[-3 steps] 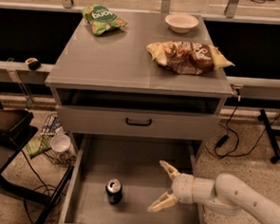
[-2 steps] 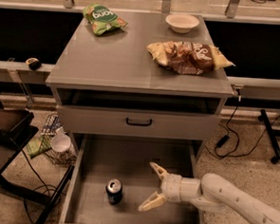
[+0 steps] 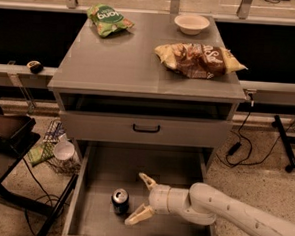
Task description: Pick pepsi can from middle drawer and place on counter
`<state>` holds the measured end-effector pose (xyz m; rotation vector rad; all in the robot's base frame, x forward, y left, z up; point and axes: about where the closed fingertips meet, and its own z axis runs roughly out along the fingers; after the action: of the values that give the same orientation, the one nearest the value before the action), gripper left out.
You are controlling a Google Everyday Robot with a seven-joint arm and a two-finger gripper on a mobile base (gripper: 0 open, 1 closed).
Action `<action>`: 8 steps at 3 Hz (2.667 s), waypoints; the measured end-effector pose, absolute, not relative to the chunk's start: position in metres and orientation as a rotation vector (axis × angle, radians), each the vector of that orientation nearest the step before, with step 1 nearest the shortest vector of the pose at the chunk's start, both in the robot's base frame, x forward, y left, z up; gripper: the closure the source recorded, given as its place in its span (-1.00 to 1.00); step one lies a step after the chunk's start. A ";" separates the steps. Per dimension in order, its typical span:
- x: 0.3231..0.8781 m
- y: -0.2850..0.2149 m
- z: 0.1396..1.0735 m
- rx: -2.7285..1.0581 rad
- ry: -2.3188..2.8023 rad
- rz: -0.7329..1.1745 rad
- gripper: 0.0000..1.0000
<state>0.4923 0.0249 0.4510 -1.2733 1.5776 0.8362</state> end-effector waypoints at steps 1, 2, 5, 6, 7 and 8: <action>0.486 0.049 0.446 -1.280 1.565 0.871 -1.00; 0.485 0.069 0.434 -1.315 1.550 0.897 -0.71; 0.492 0.092 0.440 -1.305 1.516 0.938 0.68; 0.467 0.059 0.499 -1.258 1.504 0.934 1.00; 0.435 0.011 0.577 -1.243 1.510 0.900 1.00; 0.438 -0.025 0.675 -1.227 1.498 0.875 1.00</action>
Offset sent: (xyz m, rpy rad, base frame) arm -0.0033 0.0690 -0.0361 0.0009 0.0205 0.1174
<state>0.4376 -0.0248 0.6745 -1.2274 1.4981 0.8745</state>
